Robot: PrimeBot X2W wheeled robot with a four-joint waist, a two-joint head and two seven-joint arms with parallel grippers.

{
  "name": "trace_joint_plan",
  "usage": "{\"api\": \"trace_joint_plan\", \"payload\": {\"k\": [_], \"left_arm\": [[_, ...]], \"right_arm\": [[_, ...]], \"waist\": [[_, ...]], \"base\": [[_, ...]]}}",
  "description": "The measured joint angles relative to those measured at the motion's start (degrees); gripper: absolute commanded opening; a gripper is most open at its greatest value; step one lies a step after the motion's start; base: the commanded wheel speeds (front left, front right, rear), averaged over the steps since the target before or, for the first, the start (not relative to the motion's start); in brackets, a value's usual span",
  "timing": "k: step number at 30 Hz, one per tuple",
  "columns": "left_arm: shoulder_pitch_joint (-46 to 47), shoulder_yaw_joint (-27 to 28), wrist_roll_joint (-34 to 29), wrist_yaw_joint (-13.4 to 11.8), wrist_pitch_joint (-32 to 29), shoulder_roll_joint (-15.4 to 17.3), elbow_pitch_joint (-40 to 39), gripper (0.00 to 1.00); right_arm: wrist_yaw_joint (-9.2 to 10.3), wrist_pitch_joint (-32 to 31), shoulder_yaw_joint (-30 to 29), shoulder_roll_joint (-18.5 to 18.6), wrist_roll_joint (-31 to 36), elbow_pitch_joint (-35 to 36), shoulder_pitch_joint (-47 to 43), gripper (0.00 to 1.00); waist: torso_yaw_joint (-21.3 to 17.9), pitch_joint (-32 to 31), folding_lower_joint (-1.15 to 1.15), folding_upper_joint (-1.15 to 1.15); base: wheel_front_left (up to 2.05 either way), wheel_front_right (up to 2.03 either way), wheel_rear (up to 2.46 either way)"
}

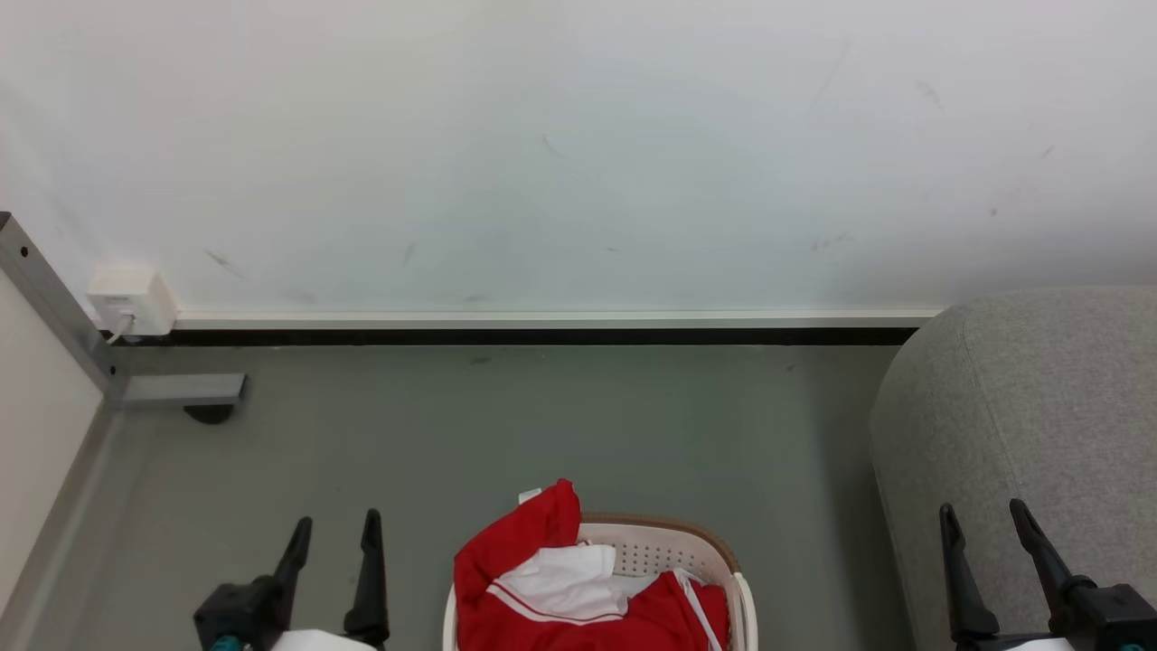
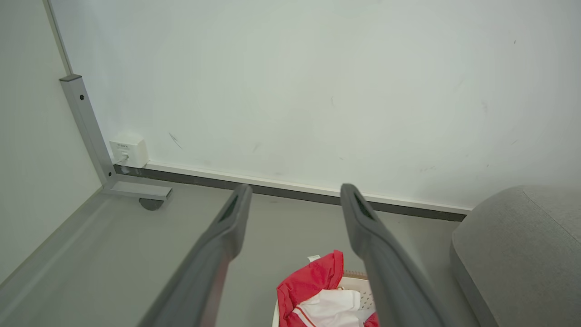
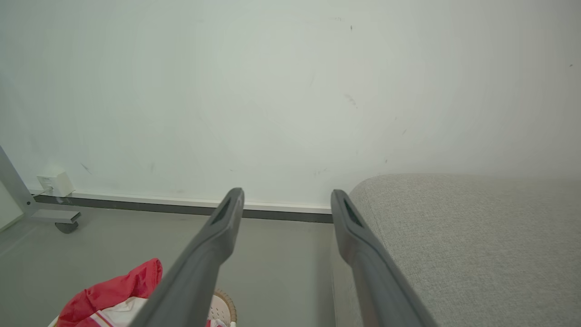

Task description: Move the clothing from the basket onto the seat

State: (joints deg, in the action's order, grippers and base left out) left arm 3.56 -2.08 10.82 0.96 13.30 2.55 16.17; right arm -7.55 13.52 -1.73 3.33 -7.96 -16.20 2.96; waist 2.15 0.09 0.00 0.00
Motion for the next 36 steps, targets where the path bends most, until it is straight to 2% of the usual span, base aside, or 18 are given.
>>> {"api": "trace_joint_plan", "payload": {"k": [14, 26, 36], "left_arm": [[0.0, 0.0, -3.8, 0.1, 1.5, 0.1, 2.2, 1.0], [0.0, -0.2, -3.7, 0.2, 1.8, 0.1, 2.9, 1.0], [0.8, -1.4, -3.3, 0.9, 1.8, 0.1, 4.1, 1.0]], "right_arm": [[0.0, 1.3, 0.8, -0.2, 0.7, -2.3, -0.2, 1.0], [0.0, 1.6, 1.1, -0.3, -0.7, -2.9, -0.1, 1.0], [0.0, 1.6, 2.2, -0.3, -1.6, -2.4, 1.2, 1.0]], "waist": [[0.2, -0.4, 0.0, 0.0], [-0.2, -0.2, 0.0, 0.0], [-2.2, 1.9, 0.0, 0.0]], "base": [[0.0, 0.0, 0.0], [0.0, 0.0, 0.0], [0.0, 0.0, 0.0]]}}
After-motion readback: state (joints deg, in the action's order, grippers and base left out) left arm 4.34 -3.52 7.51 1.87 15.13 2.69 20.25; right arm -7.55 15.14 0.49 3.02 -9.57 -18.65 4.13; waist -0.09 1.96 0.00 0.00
